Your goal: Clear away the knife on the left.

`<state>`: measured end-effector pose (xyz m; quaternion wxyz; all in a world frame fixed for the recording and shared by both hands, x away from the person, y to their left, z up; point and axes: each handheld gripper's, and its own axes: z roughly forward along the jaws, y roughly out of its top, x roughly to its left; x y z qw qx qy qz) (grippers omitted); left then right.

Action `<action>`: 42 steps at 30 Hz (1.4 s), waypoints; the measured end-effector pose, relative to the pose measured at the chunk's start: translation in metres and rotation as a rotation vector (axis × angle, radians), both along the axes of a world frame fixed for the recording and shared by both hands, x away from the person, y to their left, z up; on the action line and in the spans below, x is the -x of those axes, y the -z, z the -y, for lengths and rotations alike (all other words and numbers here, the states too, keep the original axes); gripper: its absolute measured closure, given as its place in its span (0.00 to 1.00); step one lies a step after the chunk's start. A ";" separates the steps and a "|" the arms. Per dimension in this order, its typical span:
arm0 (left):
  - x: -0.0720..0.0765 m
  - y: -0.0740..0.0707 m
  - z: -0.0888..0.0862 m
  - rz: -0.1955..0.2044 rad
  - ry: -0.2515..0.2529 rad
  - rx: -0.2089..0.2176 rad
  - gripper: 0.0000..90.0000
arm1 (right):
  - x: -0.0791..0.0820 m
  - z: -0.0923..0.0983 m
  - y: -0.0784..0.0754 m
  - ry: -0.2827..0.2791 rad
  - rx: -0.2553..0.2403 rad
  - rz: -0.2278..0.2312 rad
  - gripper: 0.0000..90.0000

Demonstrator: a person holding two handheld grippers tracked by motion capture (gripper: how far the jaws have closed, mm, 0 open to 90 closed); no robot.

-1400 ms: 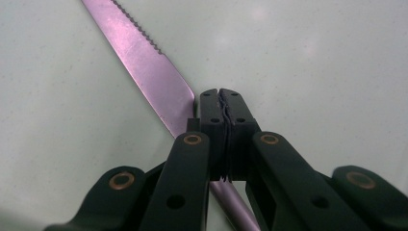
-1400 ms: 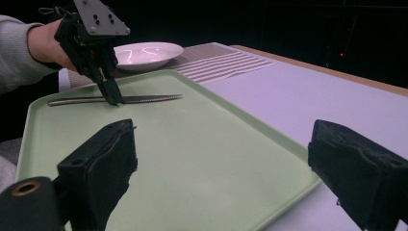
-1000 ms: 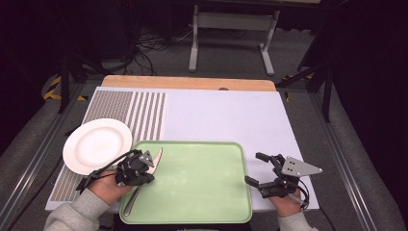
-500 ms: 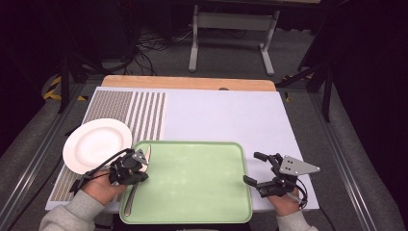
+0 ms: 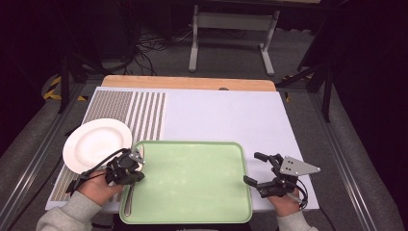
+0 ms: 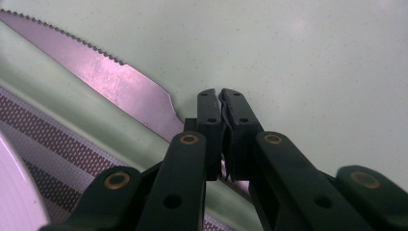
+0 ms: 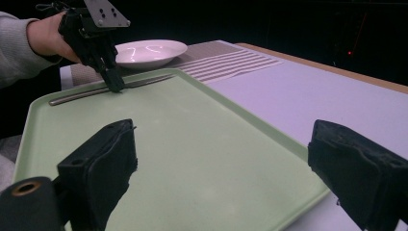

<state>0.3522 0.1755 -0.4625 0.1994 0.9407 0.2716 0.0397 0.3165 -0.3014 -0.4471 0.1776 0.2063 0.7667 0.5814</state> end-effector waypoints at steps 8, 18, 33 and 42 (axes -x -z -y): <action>0.000 -0.001 -0.001 -0.003 0.006 0.020 0.90 | 0.000 0.000 0.000 0.000 0.000 0.001 0.11; 0.003 -0.017 -0.011 -0.002 0.011 0.177 0.46 | 0.000 0.000 0.000 -0.001 -0.001 0.000 0.11; 0.024 -0.034 -0.032 0.184 0.020 0.464 0.06 | -0.001 -0.001 0.001 -0.005 -0.005 0.001 0.11; 0.041 -0.021 -0.046 0.369 -0.001 0.644 0.00 | -0.001 0.000 0.003 -0.004 -0.004 -0.002 0.11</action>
